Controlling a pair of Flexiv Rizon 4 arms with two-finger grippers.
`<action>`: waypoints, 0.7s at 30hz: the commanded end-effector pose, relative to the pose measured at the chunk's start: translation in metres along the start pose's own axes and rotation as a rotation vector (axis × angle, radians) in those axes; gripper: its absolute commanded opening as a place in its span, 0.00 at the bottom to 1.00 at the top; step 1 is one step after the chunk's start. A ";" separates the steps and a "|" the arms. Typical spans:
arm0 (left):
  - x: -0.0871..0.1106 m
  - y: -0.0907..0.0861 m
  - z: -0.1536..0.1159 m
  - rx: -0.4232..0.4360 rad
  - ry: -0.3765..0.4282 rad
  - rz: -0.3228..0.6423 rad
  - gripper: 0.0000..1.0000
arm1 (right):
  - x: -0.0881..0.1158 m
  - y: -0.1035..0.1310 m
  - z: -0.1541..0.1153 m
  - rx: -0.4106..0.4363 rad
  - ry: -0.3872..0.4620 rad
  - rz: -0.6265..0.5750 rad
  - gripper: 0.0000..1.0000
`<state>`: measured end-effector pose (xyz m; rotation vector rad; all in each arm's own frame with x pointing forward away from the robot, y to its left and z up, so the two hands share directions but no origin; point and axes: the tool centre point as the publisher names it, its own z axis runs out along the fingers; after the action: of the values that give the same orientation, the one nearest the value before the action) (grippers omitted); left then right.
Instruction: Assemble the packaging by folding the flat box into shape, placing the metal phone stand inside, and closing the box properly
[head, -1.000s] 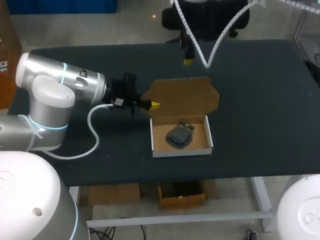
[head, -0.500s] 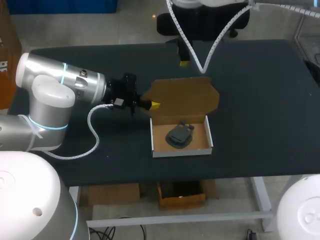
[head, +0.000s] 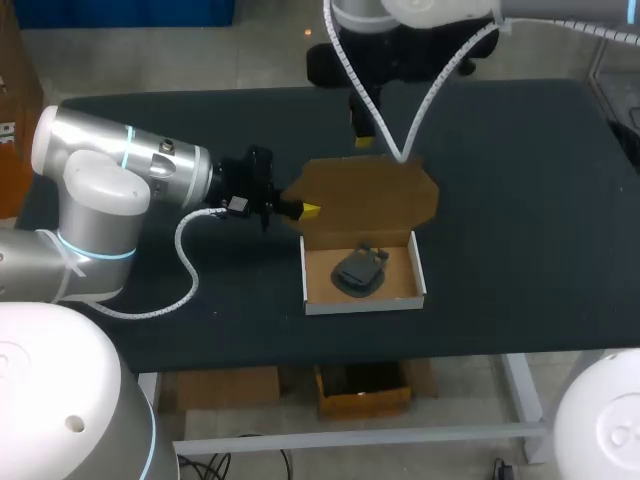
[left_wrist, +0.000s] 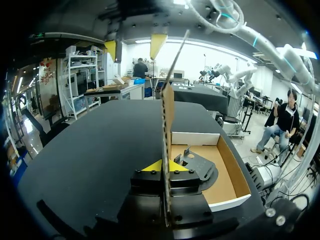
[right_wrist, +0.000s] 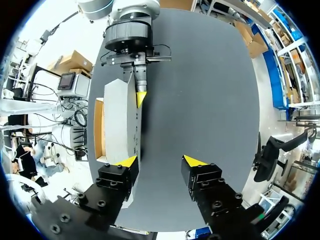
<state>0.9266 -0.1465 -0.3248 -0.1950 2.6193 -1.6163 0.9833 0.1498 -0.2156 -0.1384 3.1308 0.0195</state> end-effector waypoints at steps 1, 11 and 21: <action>0.000 0.001 0.002 0.002 -0.003 0.001 0.00 | 0.007 0.003 0.000 0.008 -0.009 0.000 0.53; 0.000 0.001 0.002 0.002 -0.003 0.001 0.00 | 0.024 0.006 0.000 0.012 -0.005 -0.012 0.53; 0.000 0.001 0.002 0.002 -0.003 0.001 0.00 | 0.043 0.005 0.000 0.015 -0.010 -0.018 0.48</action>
<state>0.9265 -0.1466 -0.3248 -0.1947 2.6194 -1.6162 0.9480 0.1538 -0.2168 -0.1648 3.1327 -0.0105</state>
